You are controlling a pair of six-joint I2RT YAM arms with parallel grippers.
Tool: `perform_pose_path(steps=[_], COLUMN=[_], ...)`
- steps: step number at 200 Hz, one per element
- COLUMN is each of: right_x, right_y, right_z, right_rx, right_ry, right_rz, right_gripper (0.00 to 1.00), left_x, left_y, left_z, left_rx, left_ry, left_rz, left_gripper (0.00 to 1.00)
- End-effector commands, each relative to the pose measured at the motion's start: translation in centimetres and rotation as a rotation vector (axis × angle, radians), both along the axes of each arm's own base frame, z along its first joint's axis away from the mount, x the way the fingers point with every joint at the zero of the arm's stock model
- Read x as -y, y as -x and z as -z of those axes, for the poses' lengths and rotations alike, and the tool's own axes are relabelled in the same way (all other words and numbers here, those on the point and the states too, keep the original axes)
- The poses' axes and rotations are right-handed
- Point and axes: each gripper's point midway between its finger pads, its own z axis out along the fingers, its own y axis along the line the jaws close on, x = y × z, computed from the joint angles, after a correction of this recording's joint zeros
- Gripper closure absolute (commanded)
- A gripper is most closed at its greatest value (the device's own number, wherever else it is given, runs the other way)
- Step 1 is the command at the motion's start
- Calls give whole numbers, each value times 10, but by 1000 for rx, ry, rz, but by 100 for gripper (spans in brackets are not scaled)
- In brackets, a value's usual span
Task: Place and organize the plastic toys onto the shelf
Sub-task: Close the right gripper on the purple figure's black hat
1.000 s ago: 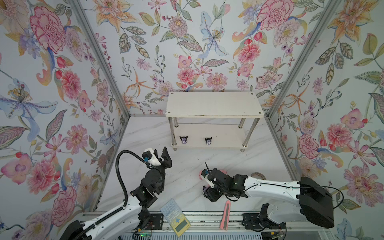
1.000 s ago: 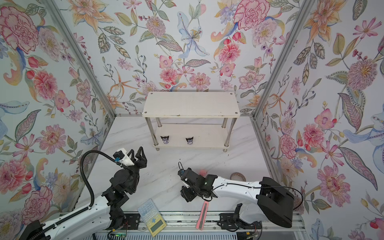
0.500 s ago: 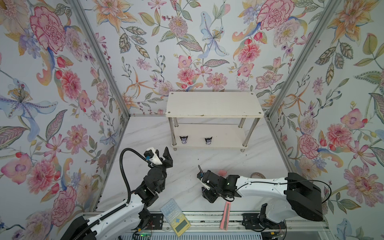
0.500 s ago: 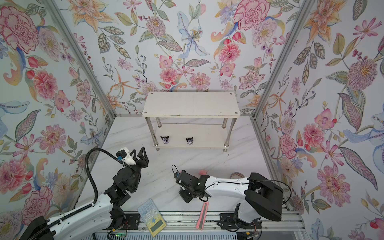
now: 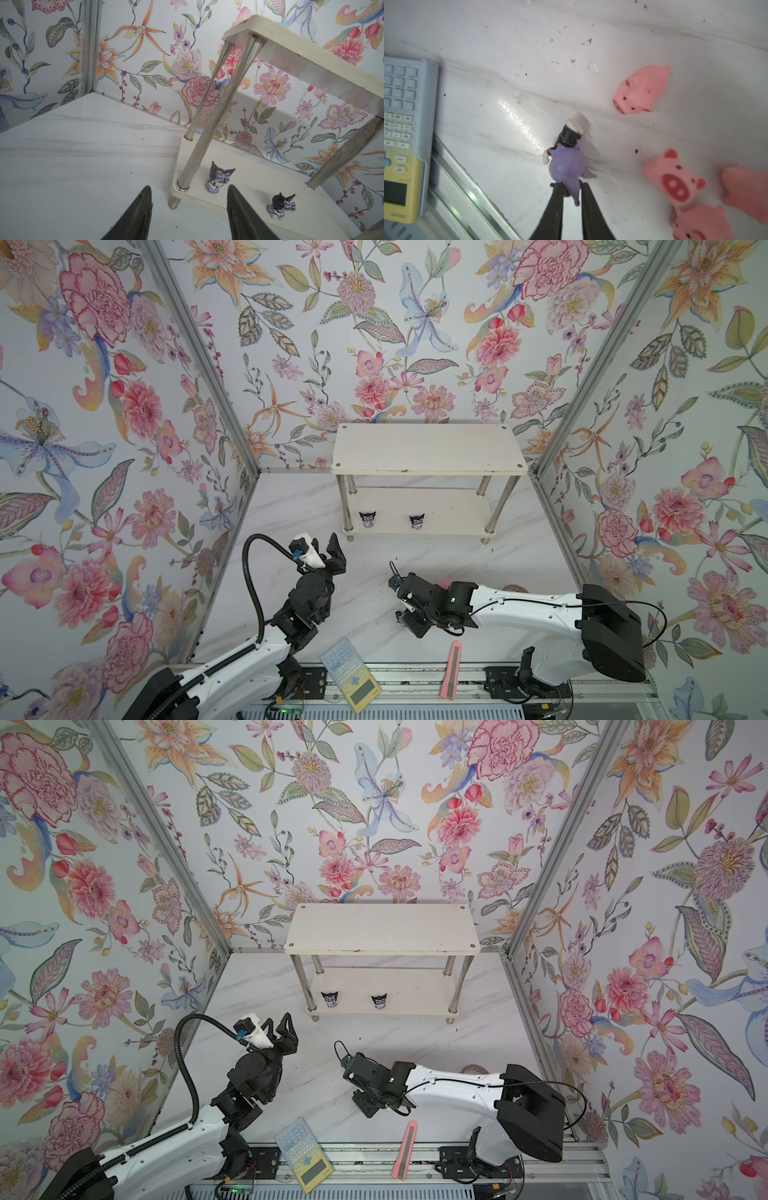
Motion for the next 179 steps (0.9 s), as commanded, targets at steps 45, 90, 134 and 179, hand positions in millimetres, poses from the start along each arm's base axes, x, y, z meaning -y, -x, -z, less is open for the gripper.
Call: perform_pose_path(steps=[45,90,134,179], right_x=[18,11,-6,-7], right_y=[0,13,16,2], right_z=[-12,-8,-1,14], right_rx=[0,-91,-125,-100], right_ry=[159,95,-100,-138], right_rz=[-27,-19,-28,-29], right_gripper=[92,53,36,36], left_x=[-12,-16,-14,-11], left_y=[2,2,0,-2], left_z=[-9,-10,-8,-6], left_rx=[35,38,33,26], left_ry=[38,33,36,43], left_rz=[-22,-33,-23,-10], left_gripper=[41,41,41,41])
